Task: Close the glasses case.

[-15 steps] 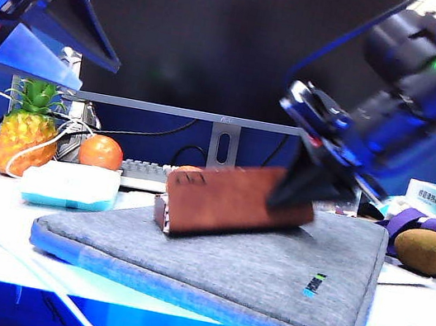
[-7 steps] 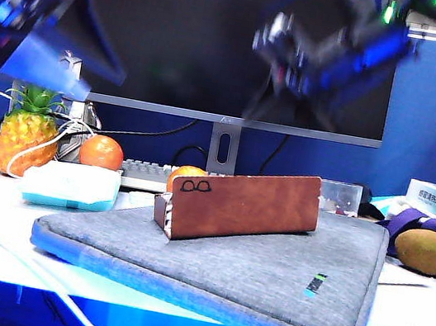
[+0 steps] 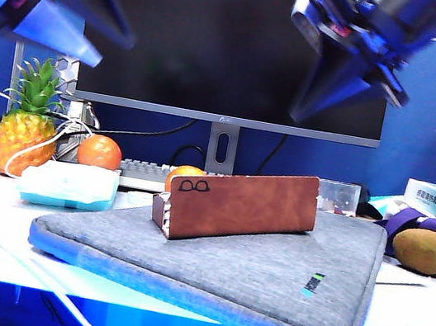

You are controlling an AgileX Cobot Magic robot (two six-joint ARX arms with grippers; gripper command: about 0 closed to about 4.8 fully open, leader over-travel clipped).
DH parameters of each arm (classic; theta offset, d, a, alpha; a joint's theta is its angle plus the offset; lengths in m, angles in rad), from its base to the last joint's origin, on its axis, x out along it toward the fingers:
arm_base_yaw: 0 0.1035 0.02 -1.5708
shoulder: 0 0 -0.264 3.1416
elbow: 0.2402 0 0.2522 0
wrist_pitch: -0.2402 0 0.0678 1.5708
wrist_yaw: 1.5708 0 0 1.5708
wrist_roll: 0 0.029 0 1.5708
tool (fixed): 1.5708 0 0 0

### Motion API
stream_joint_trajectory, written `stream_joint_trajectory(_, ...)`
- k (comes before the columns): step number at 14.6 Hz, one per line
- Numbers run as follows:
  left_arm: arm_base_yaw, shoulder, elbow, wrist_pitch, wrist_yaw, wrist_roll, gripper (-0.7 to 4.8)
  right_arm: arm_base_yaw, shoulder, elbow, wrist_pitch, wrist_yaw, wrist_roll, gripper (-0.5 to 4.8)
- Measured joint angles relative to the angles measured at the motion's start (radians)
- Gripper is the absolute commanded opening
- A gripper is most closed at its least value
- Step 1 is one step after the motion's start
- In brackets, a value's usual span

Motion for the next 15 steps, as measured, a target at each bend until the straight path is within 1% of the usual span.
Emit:
stream_joint_trajectory(2, 0.000, 0.000, 0.000, -0.019, -0.002, 0.000, 3.30, 0.013, 0.005, -0.052, -0.029, -0.003, -0.023, -0.08)
stream_joint_trajectory(4, 0.000, 0.000, 0.000, -0.022, -0.002, 0.000, 3.30, 0.006, 0.047, -0.055, -0.021, -0.001, -0.023, -0.08)
stream_joint_trajectory(7, 0.000, 0.002, 0.000, -0.029, -0.017, 0.000, 3.30, 0.008, 0.134, -0.055, 0.058, 0.000, -0.022, -0.08)
stream_joint_trajectory(9, -0.001, 0.023, 0.000, -0.038, -0.017, 0.000, 3.30, 0.008, 0.175, -0.055, 0.077, 0.000, -0.022, -0.08)
stream_joint_trajectory(15, -0.001, 0.042, 0.000, -0.060, -0.018, 0.000, 3.30, 0.008, 0.191, -0.056, 0.142, 0.000, -0.021, -0.08)
